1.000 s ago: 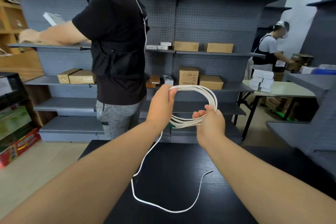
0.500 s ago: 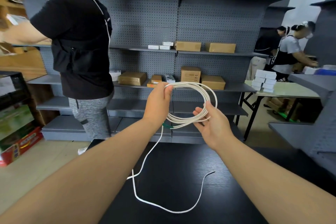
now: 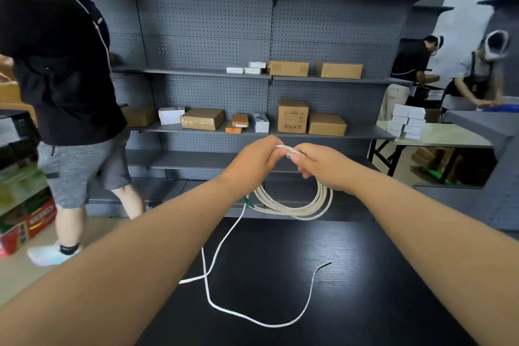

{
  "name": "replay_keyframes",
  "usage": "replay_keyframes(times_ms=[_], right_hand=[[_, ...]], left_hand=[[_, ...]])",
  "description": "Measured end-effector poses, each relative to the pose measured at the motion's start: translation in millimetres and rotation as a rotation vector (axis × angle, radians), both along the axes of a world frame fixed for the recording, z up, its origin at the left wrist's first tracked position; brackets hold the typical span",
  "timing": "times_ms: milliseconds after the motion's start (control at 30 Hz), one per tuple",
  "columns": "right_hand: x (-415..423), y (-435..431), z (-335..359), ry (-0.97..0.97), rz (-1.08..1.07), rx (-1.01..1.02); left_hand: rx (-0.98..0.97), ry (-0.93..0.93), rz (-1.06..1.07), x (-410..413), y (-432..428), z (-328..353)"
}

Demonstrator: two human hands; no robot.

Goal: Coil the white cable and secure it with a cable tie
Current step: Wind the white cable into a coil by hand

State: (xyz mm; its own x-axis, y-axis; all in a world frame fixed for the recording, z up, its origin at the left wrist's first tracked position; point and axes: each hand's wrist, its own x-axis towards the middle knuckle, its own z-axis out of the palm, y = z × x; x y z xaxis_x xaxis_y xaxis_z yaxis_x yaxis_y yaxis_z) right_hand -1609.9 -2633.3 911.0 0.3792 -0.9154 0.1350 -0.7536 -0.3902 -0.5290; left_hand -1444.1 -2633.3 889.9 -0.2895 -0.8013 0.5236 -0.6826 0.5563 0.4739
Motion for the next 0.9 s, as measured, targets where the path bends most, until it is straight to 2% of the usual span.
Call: replay_keyframes(times_ms=[67,167,467,733,900], right_hand=[[0,0,-1,-0.012,0.001,0.01],[1,0,-2,0.075,0.015,-0.075],[-7,-2,5,0.098,0.021,-0.078],[-8,-3,2,0.099,0.034,-0.068],[-13,-1,7,0.037,0.008,-0.07]], left_hand=[[0.024,-0.001,-0.017,1,-1,0],[0.123,0.049,-0.046,3,-2,0],[0.551,0.522,-0.182,17,-7,-7],[0.643,0.484,-0.209,19,-12,-13],[0.715,0.541,-0.174,16,-9,-17]])
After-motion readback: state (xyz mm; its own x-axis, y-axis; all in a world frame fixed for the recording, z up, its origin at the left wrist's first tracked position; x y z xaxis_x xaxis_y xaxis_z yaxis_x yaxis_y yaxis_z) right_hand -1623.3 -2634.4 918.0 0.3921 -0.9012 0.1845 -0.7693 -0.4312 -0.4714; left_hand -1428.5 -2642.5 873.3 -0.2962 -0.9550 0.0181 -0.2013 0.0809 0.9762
